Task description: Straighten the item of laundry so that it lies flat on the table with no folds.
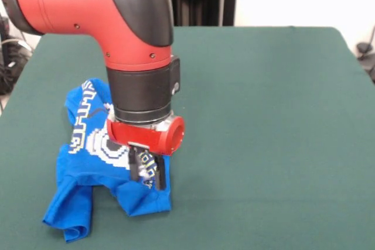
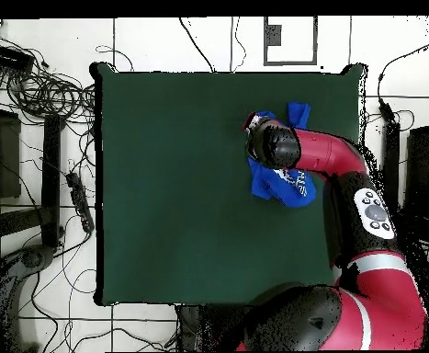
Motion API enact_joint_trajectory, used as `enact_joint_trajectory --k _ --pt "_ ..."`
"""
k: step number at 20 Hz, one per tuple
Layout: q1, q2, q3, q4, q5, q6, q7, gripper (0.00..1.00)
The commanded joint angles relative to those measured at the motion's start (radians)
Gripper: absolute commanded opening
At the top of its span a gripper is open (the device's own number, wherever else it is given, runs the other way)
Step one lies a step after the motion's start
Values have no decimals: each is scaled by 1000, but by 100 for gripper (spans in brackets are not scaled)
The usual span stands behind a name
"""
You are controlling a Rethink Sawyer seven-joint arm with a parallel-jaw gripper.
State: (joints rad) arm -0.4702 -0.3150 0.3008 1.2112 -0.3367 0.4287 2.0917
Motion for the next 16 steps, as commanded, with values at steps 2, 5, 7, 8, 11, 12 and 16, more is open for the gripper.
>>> enact_joint_trajectory --k 2,5,7,8,11,12,16 --pt "59 3 63 28 10 110 -41 0" --pt "68 -5 51 33 11 108 -26 0" --pt "70 -7 49 35 12 104 -21 0" --pt "70 -8 49 36 8 95 -22 0" --pt "65 -8 56 34 4 87 -34 0" --pt "64 -7 58 34 5 90 -37 0" --pt "76 -14 40 43 18 85 11 0"
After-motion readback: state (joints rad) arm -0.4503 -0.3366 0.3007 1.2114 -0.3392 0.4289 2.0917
